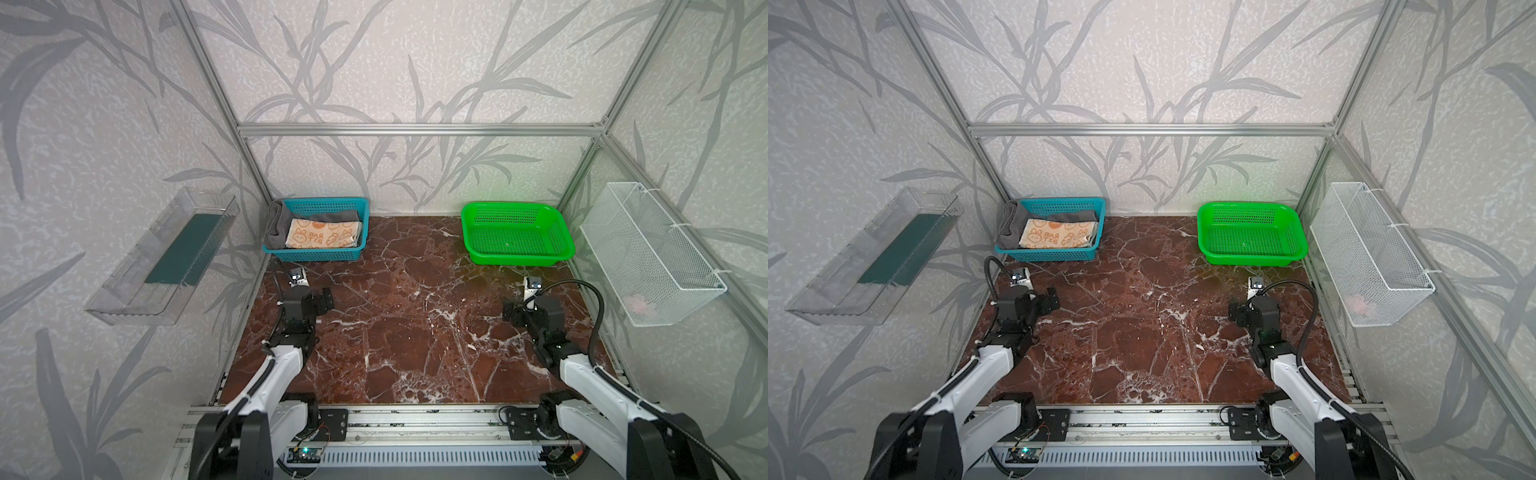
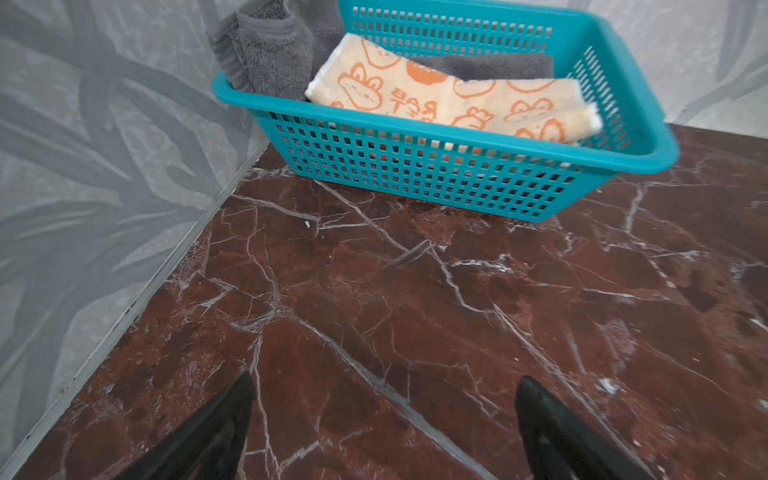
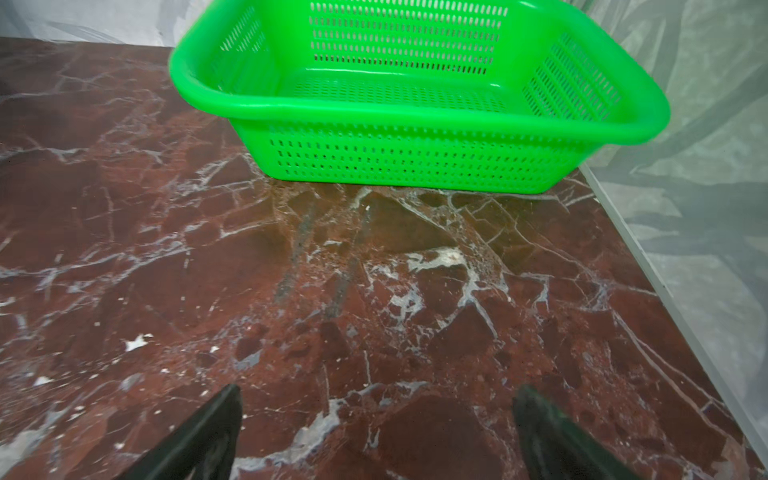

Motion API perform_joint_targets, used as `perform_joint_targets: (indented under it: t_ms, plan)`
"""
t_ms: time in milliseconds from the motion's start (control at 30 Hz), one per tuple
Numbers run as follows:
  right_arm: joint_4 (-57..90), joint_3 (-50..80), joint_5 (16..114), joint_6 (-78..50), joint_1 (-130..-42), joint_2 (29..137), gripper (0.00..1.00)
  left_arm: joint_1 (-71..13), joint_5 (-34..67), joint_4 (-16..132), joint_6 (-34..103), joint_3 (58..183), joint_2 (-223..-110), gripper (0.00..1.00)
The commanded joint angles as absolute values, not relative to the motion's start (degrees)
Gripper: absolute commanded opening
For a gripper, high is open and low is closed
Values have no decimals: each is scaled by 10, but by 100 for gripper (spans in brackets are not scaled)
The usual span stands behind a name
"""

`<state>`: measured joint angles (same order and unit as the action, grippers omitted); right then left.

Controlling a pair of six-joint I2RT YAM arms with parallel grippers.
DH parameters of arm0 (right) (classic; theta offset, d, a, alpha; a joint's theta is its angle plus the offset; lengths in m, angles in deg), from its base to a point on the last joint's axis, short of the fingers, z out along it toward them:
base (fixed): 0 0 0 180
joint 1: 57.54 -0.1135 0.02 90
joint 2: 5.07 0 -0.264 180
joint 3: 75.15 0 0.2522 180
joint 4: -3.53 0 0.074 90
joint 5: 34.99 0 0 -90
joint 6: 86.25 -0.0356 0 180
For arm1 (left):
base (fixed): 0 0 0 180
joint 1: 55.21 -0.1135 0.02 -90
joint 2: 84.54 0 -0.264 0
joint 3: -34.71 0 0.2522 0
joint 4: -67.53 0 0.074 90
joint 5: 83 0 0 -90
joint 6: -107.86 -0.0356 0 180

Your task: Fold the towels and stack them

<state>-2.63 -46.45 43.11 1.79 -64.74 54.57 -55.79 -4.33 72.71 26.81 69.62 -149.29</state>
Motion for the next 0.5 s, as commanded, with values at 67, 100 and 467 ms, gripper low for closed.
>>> perform_joint_targets:
  t_ms: [67, 100, 467]
  plan:
    - [-218, -449, 421, 48, -632, 650, 99, -564, -57, 942, 259, 701, -1623, 99]
    - [-245, -446, 422, 52, -630, 675, 99, -565, -44, 879, 252, 733, -1627, 99]
    - [-383, -409, 548, 51, -608, 845, 99, -580, -8, 1073, 231, 692, -1731, 99]
